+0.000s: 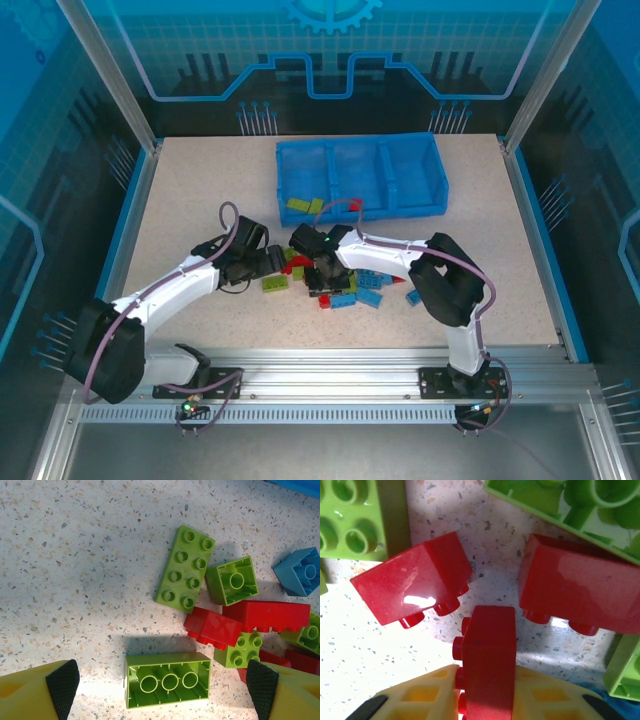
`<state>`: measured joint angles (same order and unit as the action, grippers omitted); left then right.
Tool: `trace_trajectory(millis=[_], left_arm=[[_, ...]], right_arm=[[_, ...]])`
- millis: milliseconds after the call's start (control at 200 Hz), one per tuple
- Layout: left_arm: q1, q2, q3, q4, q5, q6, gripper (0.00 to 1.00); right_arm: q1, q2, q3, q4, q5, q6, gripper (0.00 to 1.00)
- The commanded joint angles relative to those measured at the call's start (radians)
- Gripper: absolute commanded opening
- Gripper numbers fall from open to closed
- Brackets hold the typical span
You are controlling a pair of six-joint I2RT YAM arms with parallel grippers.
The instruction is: Sort the legos into containers by color
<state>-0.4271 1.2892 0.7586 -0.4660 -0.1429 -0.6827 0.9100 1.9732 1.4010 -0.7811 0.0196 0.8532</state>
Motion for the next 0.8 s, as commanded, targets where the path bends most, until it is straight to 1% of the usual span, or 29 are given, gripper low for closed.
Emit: trace_trajectory(millis=[0, 105, 205, 300, 450, 635, 730, 795], left_arm=[[0.007, -0.022, -0.015, -0.008, -0.006, -0.017, 0.91], [0.008, -0.021, -0.016, -0.007, -0.006, -0.017, 0.91], [0.008, -0.019, -0.013, -0.008, -0.004, -0.017, 0.91], [0.007, -0.02, -0.01, -0.01, -0.003, -0.017, 0.91], [0.007, -0.022, -0.011, -0.01, -0.003, -0.015, 0.91], [0.008, -0.02, -0.014, -0.007, 0.002, -0.016, 0.91], [0.007, -0.016, -0.015, 0.006, 0.014, -0.017, 0.91], [0.006, -0.008, -0.012, 0.01, 0.028, -0.019, 0.91]], right_arm=[[0.014, -0.034, 0.022, -0.011, 0.005, 0.003, 0.26], [0.006, -0.08, 0.058, -0.021, -0.007, -0.017, 0.26], [-0.031, -0.114, 0.111, -0.04, -0.047, -0.061, 0.27], [-0.101, -0.158, 0.147, -0.043, -0.081, -0.101, 0.27], [-0.26, -0.198, 0.196, -0.021, -0.141, -0.173, 0.27], [-0.444, -0.143, 0.3, -0.021, -0.132, -0.264, 0.27], [-0.495, -0.065, 0.395, -0.037, -0.115, -0.303, 0.27], [-0.515, 0.018, 0.498, -0.085, -0.114, -0.337, 0.27]])
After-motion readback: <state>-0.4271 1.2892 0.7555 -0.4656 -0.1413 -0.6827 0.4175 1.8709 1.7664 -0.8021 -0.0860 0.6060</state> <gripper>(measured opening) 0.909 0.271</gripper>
